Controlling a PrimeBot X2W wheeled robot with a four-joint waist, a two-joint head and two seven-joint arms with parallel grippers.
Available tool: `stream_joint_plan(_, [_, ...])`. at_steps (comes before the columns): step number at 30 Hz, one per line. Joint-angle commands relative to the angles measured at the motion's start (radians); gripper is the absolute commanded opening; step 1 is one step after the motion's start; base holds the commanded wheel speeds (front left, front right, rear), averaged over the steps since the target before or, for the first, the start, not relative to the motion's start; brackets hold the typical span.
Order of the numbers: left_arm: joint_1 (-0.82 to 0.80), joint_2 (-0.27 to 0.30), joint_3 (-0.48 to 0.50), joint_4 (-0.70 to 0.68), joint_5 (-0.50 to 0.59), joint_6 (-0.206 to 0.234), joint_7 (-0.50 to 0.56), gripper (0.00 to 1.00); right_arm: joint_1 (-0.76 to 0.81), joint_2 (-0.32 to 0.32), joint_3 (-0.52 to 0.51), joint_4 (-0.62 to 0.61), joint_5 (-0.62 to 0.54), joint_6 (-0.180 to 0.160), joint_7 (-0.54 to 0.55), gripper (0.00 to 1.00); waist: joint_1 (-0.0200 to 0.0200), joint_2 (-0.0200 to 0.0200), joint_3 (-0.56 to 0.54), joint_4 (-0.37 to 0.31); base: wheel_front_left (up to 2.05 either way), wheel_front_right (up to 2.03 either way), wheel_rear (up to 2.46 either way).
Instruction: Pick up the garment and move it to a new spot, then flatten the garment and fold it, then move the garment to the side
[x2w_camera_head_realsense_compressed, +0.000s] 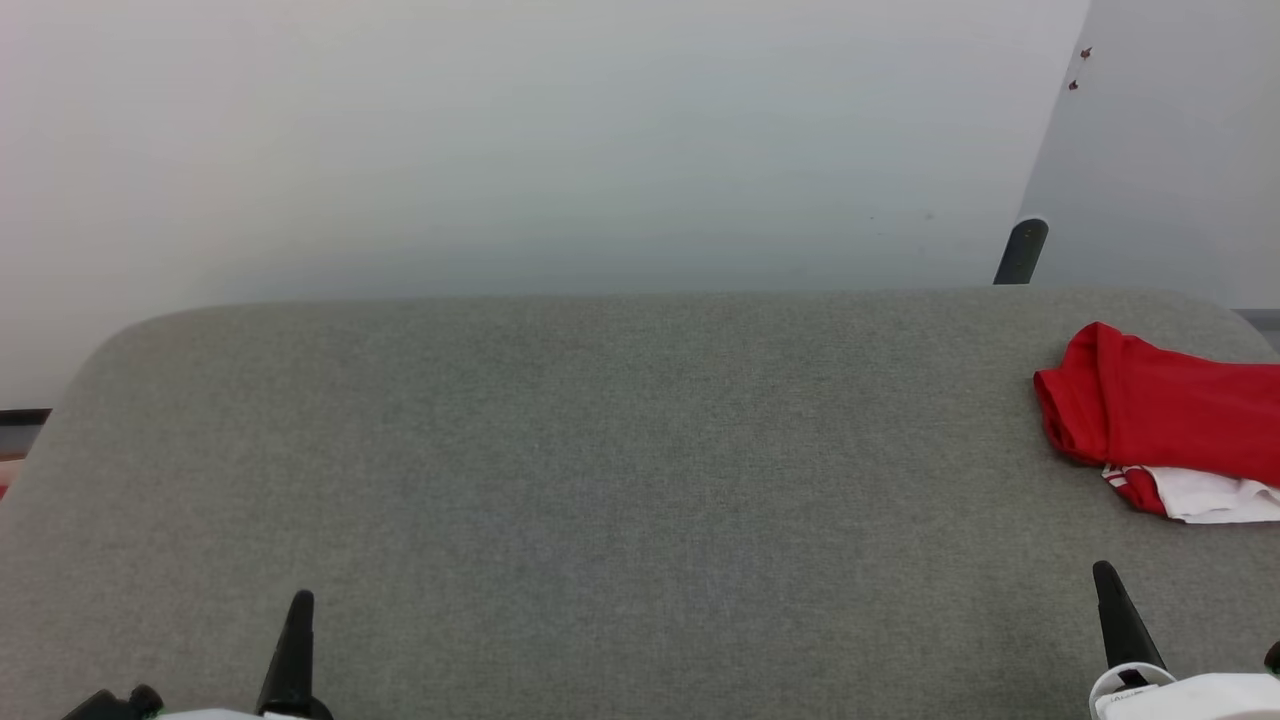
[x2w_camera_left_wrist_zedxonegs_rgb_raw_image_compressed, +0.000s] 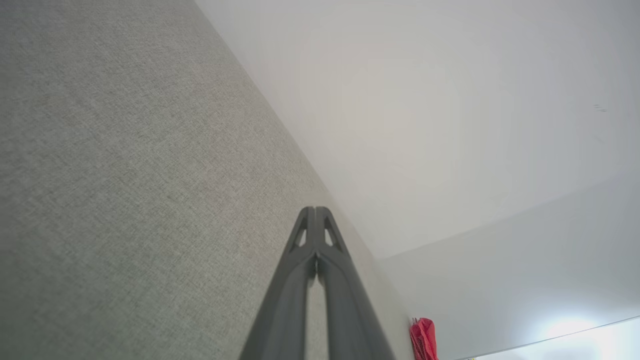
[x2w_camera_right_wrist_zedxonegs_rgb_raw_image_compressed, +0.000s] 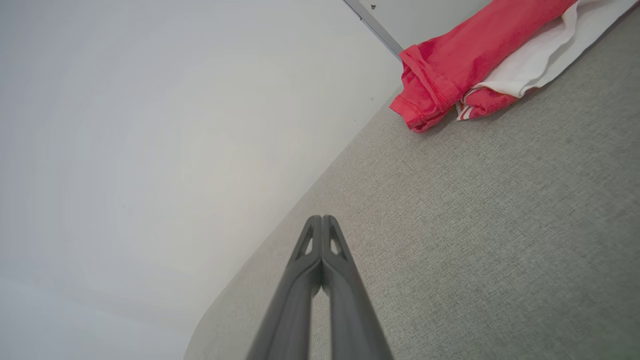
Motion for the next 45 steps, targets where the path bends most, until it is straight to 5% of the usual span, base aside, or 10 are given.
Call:
stream_joint_plan(1, [-0.025,0.002,0.005,-0.006,-0.024,-0.003,0.007,0.0,-0.026,0.001,-0.005,-0.008,0.031,0.0,0.007,0.0,0.0,0.0,0.002,0.0,0.0,0.0,0.0])
stream_joint_plan(45, [-0.124,-0.066,0.012,0.018,-0.332,-0.005,0.114,0.0,-0.094,0.027,-0.027,0.001,0.446,0.0,0.112,0.0,0.0,0.0,0.047,0.004,0.0,0.0,0.0])
